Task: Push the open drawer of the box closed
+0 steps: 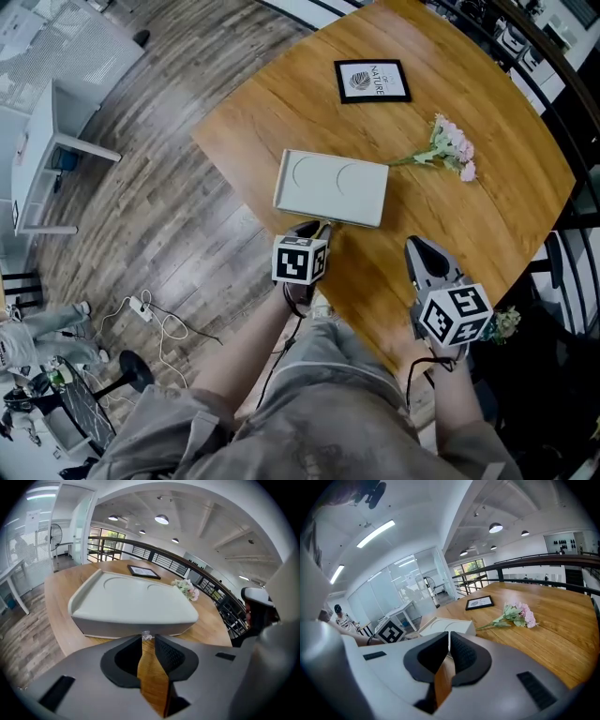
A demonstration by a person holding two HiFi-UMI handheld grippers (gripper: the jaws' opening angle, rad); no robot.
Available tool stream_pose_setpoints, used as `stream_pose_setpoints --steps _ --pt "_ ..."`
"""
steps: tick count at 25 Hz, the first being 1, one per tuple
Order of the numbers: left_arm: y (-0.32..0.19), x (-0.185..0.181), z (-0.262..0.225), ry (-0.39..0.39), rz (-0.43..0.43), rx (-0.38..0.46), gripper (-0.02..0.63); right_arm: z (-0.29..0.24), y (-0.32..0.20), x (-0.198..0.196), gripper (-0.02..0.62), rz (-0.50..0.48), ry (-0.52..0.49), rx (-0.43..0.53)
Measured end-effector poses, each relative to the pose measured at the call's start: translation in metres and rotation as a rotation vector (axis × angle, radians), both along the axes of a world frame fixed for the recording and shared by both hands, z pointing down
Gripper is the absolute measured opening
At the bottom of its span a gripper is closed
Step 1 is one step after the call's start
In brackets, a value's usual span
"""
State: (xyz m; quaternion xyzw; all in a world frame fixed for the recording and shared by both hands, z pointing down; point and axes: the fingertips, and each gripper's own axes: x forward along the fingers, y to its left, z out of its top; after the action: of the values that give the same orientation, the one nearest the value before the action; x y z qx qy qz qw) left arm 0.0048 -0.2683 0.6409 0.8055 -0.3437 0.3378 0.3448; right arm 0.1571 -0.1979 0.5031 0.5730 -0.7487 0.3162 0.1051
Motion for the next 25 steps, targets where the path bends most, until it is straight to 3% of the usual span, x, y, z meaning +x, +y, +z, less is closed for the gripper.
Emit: stream_pose_setpoints --steps 8,17,23,25 --pt "0.001 -0.020 -0.057 0.030 -0.012 0.109 0.072 -0.055 -0.002 -0.009 0.038 -0.029 0.026 0.107" --pt "-0.003 -0.044 -0.156 0.093 0.000 0.314 0.036 -0.151 0.007 -0.026 0.038 -0.068 0.067 0.325" --pt "0.005 -0.049 -0.236 0.049 0.081 0.551 0.029 -0.203 0.025 -0.033 0.038 -0.069 0.069 0.424" --pt "0.011 -0.048 -0.260 0.067 0.094 0.600 0.028 -0.217 0.031 -0.035 0.038 -0.075 0.062 0.453"
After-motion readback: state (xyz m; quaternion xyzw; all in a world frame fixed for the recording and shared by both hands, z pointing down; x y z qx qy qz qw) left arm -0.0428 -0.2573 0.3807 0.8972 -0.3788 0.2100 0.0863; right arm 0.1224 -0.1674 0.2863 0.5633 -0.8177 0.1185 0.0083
